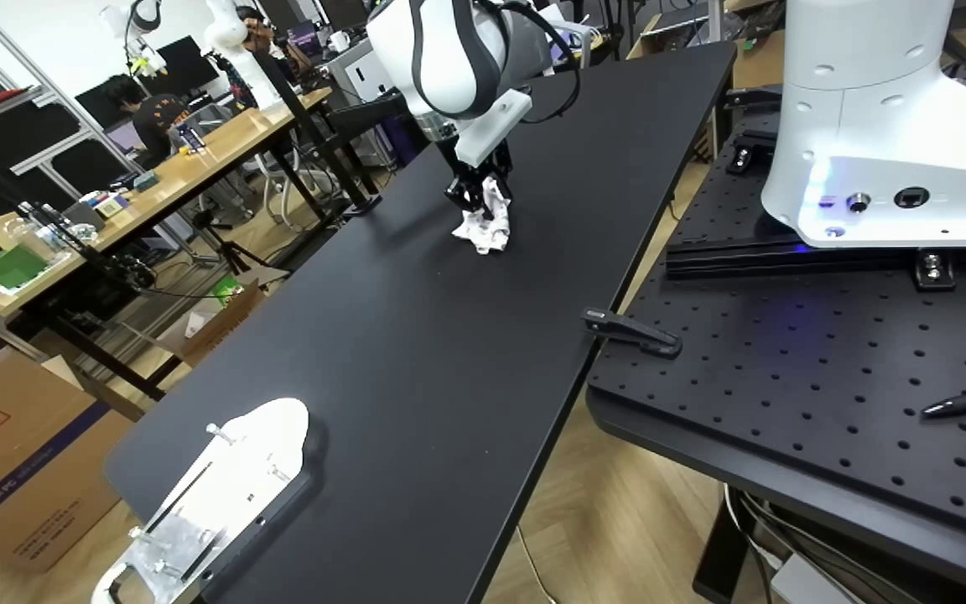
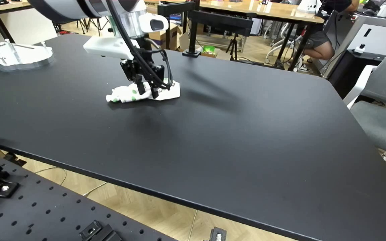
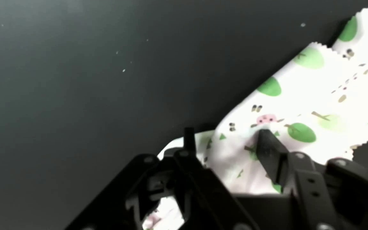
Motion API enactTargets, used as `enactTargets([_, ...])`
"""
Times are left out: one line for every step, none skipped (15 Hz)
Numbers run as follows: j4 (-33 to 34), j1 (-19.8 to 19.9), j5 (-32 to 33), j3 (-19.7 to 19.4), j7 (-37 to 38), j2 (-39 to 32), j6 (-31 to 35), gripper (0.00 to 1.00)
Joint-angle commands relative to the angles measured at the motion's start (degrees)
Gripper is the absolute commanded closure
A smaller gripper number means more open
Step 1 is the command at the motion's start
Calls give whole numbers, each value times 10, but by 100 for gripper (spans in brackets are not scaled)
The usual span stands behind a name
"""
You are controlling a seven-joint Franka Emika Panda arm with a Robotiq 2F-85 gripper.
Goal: Hang the cloth on the stand
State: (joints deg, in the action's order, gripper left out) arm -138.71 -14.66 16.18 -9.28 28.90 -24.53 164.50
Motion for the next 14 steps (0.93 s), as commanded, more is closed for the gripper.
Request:
enactTargets([2, -14, -20, -15, -17, -10, 19, 75])
enactTargets([1, -16, -24, -16, -22, -10, 25, 81])
enactTargets([0, -17, -29, -17, -25, -9, 27, 89])
enactTargets([-4, -18, -33, -16, -31, -5, 31, 95])
enactTargets([-8, -20, -36, -15, -35, 1, 34, 100])
enactTargets([-12, -21, -40, -14, -40, 7, 35, 100])
enactTargets([-20, -4, -59, 9, -61, 22, 25, 100])
enactTargets([-25, 3, -75, 21, -70, 33, 13, 100])
enactTargets([-32, 7, -88, 33, -84, 50, 3, 99])
enactTargets([-37, 9, -98, 41, -95, 63, -5, 99])
enactTargets([-42, 7, -104, 47, -102, 82, -20, 99])
enactTargets([-44, 8, -107, 53, -108, 99, -38, 99])
enactTargets([-45, 3, -101, 52, -105, 116, -56, 99])
enactTargets([-44, 1, -93, 55, -103, 137, -79, 99])
